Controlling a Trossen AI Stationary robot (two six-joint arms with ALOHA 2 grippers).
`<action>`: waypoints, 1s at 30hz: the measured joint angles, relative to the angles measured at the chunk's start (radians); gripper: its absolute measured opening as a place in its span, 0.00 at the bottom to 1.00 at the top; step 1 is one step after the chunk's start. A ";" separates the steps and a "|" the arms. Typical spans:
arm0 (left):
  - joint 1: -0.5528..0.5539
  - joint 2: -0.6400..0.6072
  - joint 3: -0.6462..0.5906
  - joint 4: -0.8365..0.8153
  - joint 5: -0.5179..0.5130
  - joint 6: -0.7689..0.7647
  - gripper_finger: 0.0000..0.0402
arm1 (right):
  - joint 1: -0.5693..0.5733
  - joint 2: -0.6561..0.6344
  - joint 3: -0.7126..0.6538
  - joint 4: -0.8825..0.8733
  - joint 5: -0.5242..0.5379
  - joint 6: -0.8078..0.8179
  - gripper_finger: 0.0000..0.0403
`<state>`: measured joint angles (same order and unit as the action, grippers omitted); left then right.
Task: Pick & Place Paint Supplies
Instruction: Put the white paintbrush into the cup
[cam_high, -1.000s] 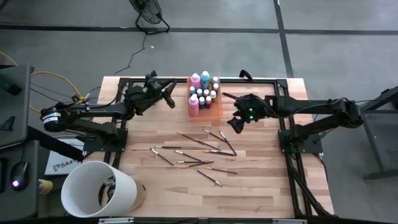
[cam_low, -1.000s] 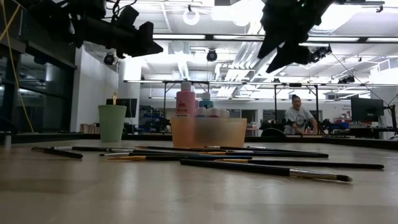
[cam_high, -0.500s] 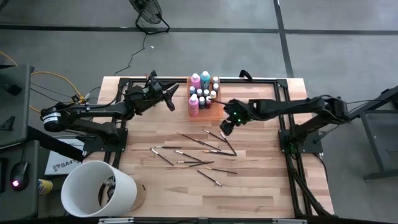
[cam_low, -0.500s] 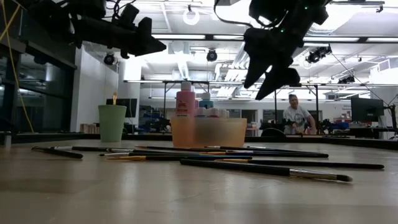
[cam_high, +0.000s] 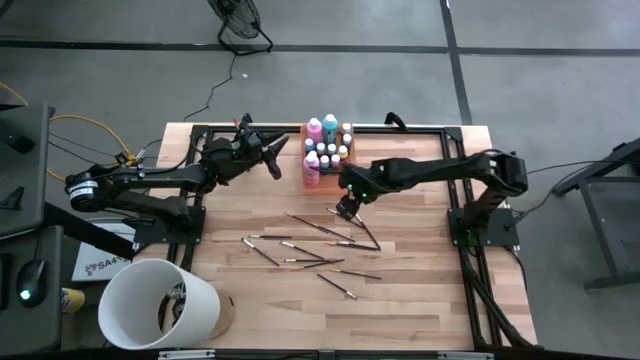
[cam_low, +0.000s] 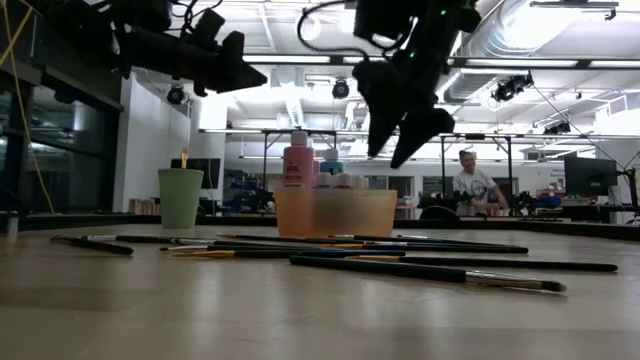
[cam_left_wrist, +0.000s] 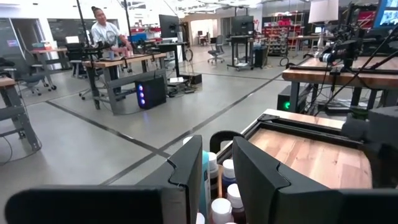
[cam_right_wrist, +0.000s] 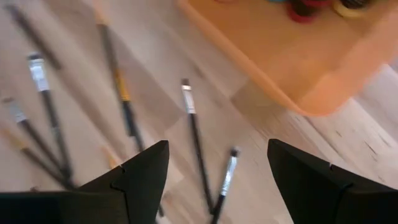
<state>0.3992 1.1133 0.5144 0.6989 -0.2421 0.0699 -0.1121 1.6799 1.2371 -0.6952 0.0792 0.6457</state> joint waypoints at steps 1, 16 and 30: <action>0.000 0.000 0.000 -0.003 0.000 -0.001 0.22 | -0.005 0.013 0.005 -0.007 0.001 0.015 0.66; 0.000 0.000 0.000 -0.021 0.000 -0.015 0.22 | -0.027 0.097 0.005 -0.047 0.057 0.106 0.66; 0.000 0.000 0.000 -0.021 -0.001 -0.017 0.22 | 0.009 0.116 -0.074 0.040 0.002 0.189 0.66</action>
<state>0.3992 1.1133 0.5144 0.6777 -0.2428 0.0528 -0.1031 1.7955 1.1632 -0.6547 0.0814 0.8351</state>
